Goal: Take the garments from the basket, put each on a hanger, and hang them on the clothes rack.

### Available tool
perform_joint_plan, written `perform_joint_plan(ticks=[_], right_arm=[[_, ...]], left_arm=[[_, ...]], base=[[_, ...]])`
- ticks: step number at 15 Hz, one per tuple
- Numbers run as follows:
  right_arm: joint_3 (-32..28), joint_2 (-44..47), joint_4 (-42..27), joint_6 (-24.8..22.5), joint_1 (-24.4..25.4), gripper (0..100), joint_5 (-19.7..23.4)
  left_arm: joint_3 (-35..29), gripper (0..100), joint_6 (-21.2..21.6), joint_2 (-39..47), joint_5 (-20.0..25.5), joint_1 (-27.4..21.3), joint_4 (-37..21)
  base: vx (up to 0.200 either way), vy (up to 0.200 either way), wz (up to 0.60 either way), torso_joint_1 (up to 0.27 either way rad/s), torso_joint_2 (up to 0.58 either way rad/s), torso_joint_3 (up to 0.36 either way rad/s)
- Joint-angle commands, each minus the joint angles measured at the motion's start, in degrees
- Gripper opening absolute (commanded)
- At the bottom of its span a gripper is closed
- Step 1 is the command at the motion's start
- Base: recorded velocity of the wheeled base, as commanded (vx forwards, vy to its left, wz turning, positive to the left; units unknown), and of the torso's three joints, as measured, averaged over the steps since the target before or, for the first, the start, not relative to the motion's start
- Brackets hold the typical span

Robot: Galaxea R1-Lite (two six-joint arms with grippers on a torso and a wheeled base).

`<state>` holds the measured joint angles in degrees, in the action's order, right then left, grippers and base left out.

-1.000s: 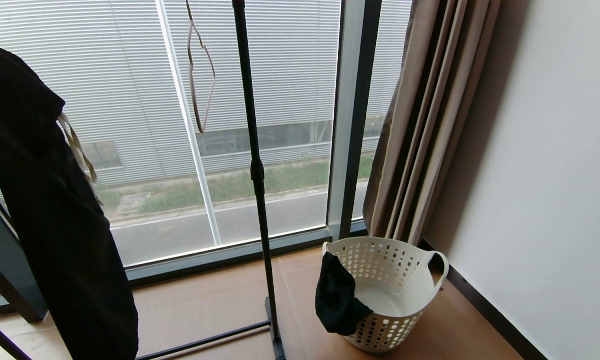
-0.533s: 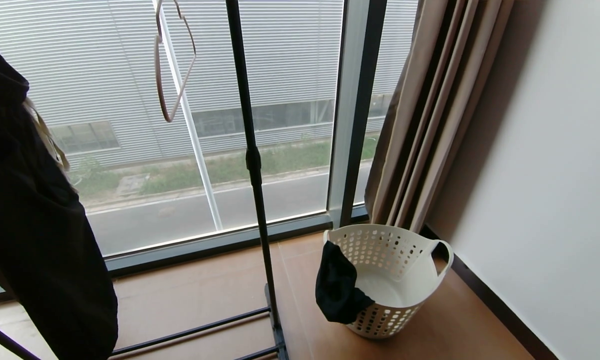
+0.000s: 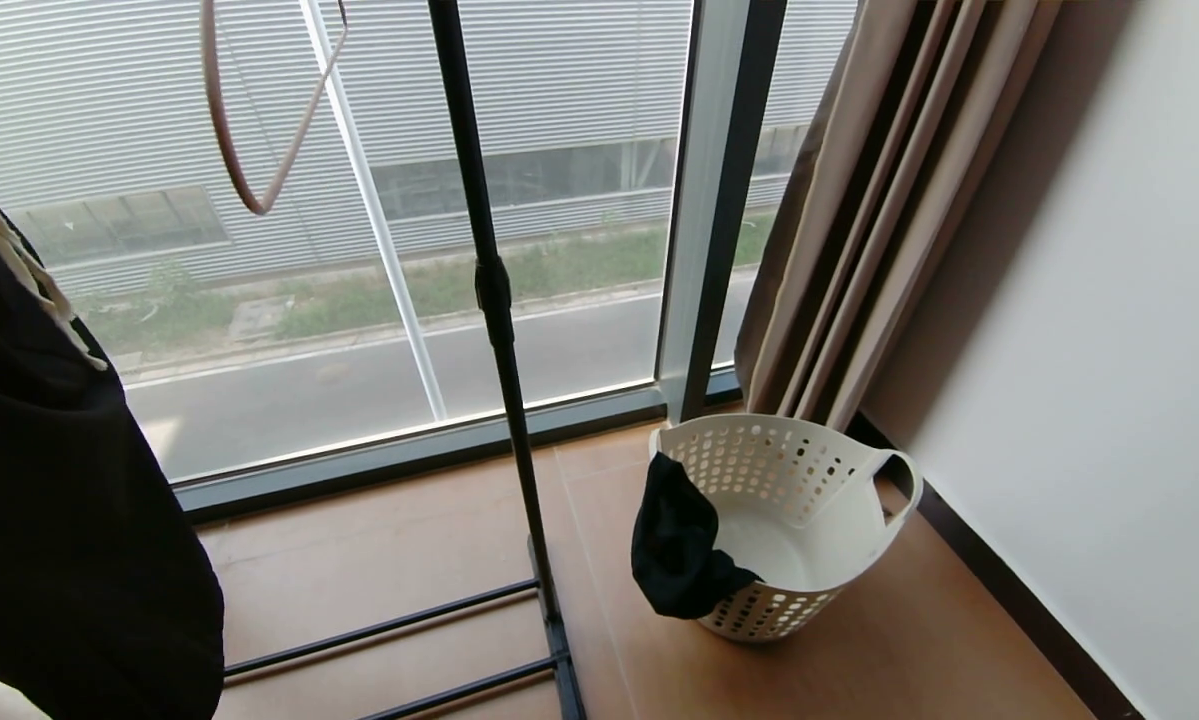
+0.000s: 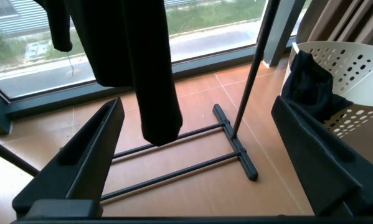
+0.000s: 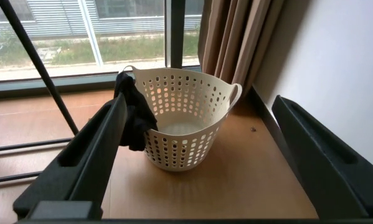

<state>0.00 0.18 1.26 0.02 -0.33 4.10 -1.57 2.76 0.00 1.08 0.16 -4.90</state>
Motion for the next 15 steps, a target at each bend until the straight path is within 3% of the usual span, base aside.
perform_joint_plan(ticks=[1, 15], right_arm=[[0.0, -0.1, 0.1, 0.1, 0.0, 100, -0.1], [0.0, 0.0, 0.2, 0.1, 0.0, 100, -0.1]], left_arm=[[0.0, 100, 0.0, 0.1, -0.1, 0.0, 0.0], [0.0, 100, 0.1, 0.1, -0.3, 0.0, 0.0]], base=[[0.000, 0.000, 0.00, 0.022, 0.00, -0.203], [0.000, 0.000, 0.00, 0.000, 0.00, -0.196]])
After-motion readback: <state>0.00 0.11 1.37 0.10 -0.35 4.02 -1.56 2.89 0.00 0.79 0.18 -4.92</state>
